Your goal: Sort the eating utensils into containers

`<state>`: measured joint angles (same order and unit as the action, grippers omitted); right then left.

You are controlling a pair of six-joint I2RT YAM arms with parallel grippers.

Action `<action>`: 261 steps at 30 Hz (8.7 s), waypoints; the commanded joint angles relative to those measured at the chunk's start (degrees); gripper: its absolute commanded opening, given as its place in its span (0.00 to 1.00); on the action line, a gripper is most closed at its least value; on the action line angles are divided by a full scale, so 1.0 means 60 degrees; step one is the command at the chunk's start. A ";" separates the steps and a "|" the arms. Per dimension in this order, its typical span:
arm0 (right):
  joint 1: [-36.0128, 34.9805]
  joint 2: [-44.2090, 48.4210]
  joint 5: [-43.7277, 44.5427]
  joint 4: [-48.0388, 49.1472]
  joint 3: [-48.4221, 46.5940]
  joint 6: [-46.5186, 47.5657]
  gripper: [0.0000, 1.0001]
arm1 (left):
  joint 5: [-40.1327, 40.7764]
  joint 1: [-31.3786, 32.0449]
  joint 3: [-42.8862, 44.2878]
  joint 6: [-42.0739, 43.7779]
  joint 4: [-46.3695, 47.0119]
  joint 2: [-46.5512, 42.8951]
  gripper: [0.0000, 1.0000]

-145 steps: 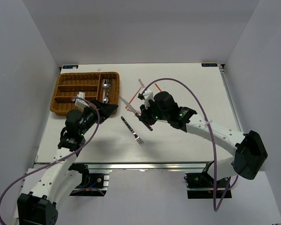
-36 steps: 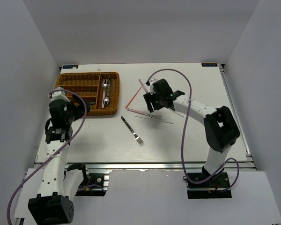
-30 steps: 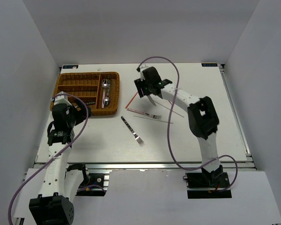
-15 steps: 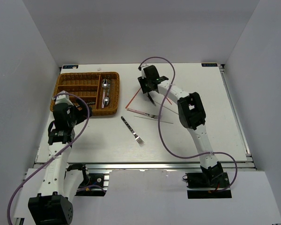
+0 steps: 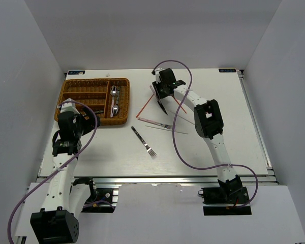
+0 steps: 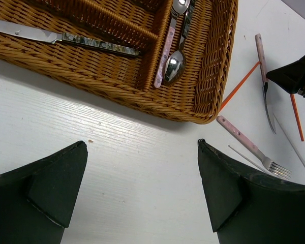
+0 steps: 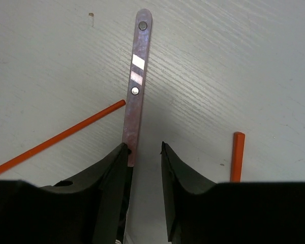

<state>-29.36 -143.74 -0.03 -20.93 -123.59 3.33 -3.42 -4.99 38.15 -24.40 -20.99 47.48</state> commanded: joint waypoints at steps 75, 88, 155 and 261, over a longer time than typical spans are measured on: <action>-0.1024 0.1016 0.2349 0.0382 0.1013 -0.2196 0.00 | -0.1273 0.0378 0.0102 -0.0078 0.0524 0.0186 0.98; -0.1711 0.5789 0.1019 0.0909 0.4012 -0.1640 0.00 | -0.5494 0.0378 -0.0147 -0.4775 0.6599 0.0406 0.98; -0.2621 1.1579 0.1075 0.2316 1.0125 -0.2694 0.89 | -0.0558 -0.4119 0.4131 -0.5836 0.2957 0.7921 0.10; -0.2870 1.0612 0.0270 0.1467 1.0667 -0.2284 0.73 | 0.5082 -0.0984 0.4847 -0.3491 -0.0235 0.9488 0.11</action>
<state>-46.52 -82.13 2.35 -12.43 -60.10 -11.11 30.94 -11.60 69.25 -44.99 -20.73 107.79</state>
